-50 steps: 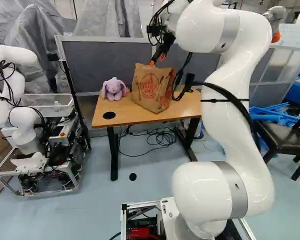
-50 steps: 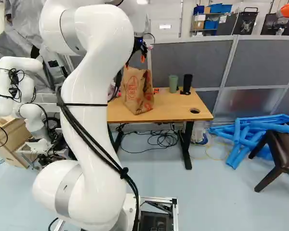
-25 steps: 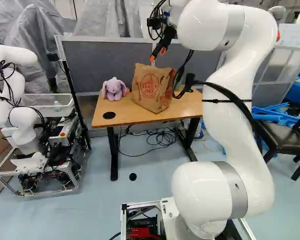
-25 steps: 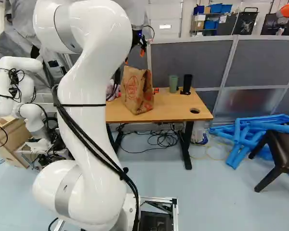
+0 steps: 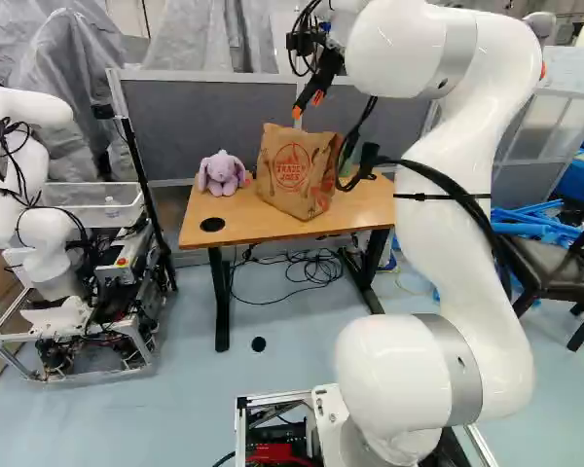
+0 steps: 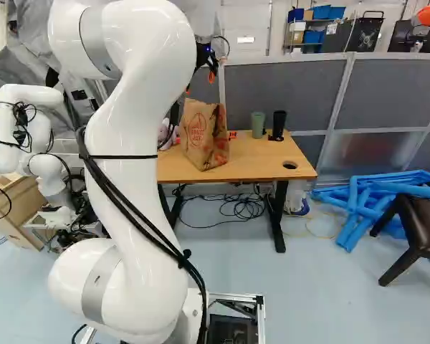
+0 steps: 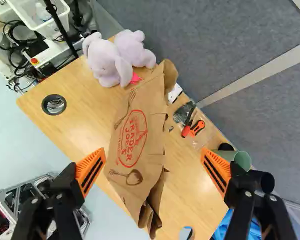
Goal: Pick up the bag on the ground and place it on the table
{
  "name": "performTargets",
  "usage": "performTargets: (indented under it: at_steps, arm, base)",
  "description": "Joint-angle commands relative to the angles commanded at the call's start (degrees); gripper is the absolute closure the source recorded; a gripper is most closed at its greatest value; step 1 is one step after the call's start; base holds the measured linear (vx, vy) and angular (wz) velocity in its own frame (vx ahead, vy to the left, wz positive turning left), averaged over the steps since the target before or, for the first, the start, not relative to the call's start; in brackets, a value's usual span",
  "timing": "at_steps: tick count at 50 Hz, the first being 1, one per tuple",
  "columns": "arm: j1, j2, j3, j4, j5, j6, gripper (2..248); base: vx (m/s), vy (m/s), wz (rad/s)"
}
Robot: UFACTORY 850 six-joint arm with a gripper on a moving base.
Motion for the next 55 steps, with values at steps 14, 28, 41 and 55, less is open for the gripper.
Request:
performTargets:
  at_steps: [14,28,41,55]
  arm:
    - [0.0,0.0,0.0,0.0,0.0,0.0,3]
    - [0.0,0.0,0.0,0.0,0.0,0.0,3]
    - [0.0,0.0,0.0,0.0,0.0,0.0,3]
    - [0.0,0.1,0.2,0.0,0.2,0.2,3]
  base:
    - [-0.118,-0.004,-0.003]
    - [-0.227,-0.004,0.006]
    - [-0.216,-0.006,0.004]
    - [-0.010,0.001,-0.001]
